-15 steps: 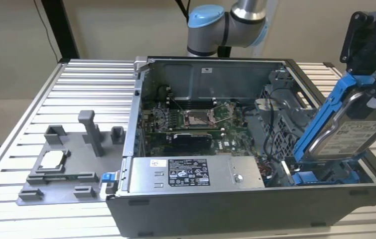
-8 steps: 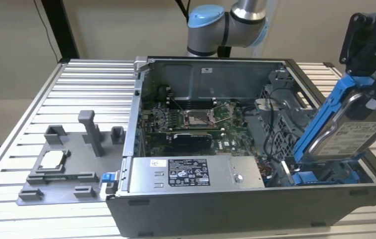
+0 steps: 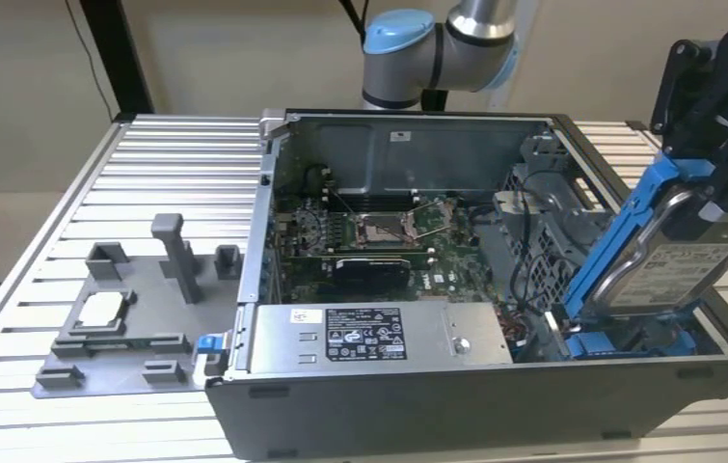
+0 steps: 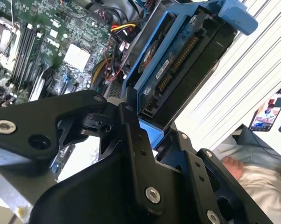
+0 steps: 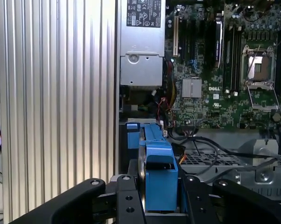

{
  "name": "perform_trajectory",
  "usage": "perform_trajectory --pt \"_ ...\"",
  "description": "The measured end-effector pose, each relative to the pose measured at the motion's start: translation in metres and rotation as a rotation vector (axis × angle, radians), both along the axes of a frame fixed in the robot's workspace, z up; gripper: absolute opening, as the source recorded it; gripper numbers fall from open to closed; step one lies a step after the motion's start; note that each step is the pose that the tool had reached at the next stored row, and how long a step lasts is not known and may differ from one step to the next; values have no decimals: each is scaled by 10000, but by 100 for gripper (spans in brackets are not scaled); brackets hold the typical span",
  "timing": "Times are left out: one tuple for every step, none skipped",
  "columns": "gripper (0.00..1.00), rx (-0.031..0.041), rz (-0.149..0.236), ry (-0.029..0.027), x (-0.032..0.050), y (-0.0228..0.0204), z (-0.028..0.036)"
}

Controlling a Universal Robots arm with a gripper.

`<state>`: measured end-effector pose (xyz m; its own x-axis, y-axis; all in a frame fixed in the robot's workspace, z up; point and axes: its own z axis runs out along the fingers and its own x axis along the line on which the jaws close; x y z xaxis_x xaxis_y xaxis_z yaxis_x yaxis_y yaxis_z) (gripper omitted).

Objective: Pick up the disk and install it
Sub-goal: 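Insert the disk into the insertion slot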

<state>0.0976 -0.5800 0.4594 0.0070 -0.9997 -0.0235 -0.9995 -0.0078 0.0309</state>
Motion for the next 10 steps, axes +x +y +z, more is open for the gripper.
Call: perform_trajectory --pt "0 0 1 0 1 10 -12" --pt "0 -1 3 0 1 19 -21" --pt "0 1 5 0 4 26 -28" --pt "0 2 6 -2 10 29 -33" --pt "0 2 5 -3 16 29 -36" --pt "0 1 4 -4 22 29 -40" --pt "0 0 4 -5 28 29 -45" --pt "0 0 4 -6 33 29 -52" --pt "0 0 4 -7 36 29 -60" --pt "0 0 3 -7 36 29 -73"
